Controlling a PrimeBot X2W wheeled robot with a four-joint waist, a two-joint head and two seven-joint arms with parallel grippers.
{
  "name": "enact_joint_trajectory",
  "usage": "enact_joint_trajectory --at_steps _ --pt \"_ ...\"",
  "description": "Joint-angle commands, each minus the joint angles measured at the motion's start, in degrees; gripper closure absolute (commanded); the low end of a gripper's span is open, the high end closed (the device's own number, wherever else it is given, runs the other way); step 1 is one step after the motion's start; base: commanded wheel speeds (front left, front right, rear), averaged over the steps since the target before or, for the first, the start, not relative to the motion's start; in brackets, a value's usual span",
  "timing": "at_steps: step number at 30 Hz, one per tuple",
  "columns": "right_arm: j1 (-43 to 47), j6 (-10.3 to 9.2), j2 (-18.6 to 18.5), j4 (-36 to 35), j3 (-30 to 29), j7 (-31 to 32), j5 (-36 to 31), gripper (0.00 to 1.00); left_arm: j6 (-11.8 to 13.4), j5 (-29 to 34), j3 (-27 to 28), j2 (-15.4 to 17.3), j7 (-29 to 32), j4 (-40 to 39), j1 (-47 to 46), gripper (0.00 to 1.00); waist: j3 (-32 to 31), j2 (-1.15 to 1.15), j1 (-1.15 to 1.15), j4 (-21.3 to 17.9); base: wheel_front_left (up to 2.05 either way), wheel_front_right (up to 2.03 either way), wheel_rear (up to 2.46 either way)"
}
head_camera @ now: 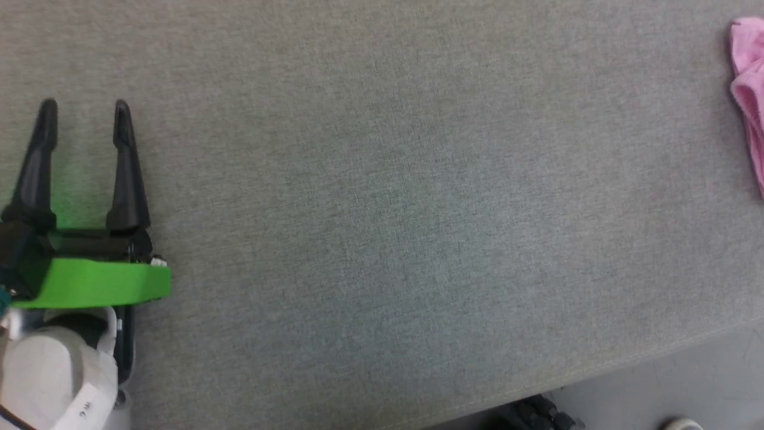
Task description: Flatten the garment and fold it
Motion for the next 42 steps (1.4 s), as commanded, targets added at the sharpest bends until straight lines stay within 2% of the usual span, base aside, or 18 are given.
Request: enact_joint_trajectory --at_steps 1,6,10,13,18,21,22,25,29,35,42 --pt "-1.8 -0.11 -0.2 -1.3 0.8 -1.5 0.9 0.0 0.5 -0.6 0.1 -0.4 -0.8 0.7 1.0 0.0 -4.3 0.0 -0.01 0.9 0.0 0.0 0.0" --pt "-3.6 -0.11 0.8 -8.5 6.1 -6.3 7.4 0.0 1.0 -1.9 0.1 -2.0 -3.7 3.7 2.5 0.0 -11.2 0.0 -0.01 2.9 0.0 0.0 0.0" --pt "-2.7 -0.11 1.1 -18.0 12.2 -10.2 15.1 0.0 1.4 -3.0 0.1 -3.5 -5.7 6.3 3.5 0.0 -16.8 0.0 -0.01 5.3 0.0 0.0 0.0" --pt "-1.0 -0.11 2.7 -24.6 14.6 -11.7 19.5 0.0 1.8 -3.8 0.0 -4.6 -6.7 8.0 4.0 0.0 -20.3 0.0 -0.01 7.4 0.0 0.0 0.0" --pt "3.9 -0.11 9.1 -32.8 14.4 -14.6 22.0 0.0 2.4 -5.1 0.2 -6.0 -7.6 10.5 4.5 0.0 -24.6 0.0 -0.01 10.3 0.0 0.0 0.0" --pt "8.7 -0.11 15.0 -36.8 13.5 -17.6 22.7 0.0 3.0 -5.6 0.3 -6.7 -7.9 11.9 4.7 0.0 -26.7 0.0 -0.01 11.7 0.0 0.0 0.0" --pt "12.1 -0.11 18.5 -38.7 12.8 -19.4 22.2 0.0 3.3 -5.9 0.1 -7.2 -8.1 12.8 4.7 0.0 -28.0 0.0 -0.01 12.8 0.0 0.0 0.0" --pt "17.8 -0.11 24.1 -40.6 11.8 -22.0 21.6 0.0 3.5 -6.3 -0.5 -7.9 -8.4 14.1 4.7 0.0 -30.0 0.0 -0.01 14.2 0.0 0.0 0.0" --pt "25.3 -0.11 27.4 -42.1 10.8 -24.6 19.7 0.0 3.7 -6.9 -1.5 -8.7 -8.7 15.8 4.7 0.0 -31.6 0.0 -0.01 16.1 0.0 0.0 0.0" --pt "35.2 -0.11 29.2 -42.7 9.0 -28.8 15.9 0.0 3.9 -7.2 -2.8 -9.4 -9.1 18.3 5.2 0.0 -32.9 0.0 -0.01 17.3 0.0 0.0 0.0" --pt "43.1 -0.11 29.4 -42.0 10.0 -30.3 16.2 0.0 3.6 -5.6 -4.5 -9.2 -9.9 21.7 5.5 0.0 -33.2 0.0 -0.01 17.1 0.0 0.0 0.0"
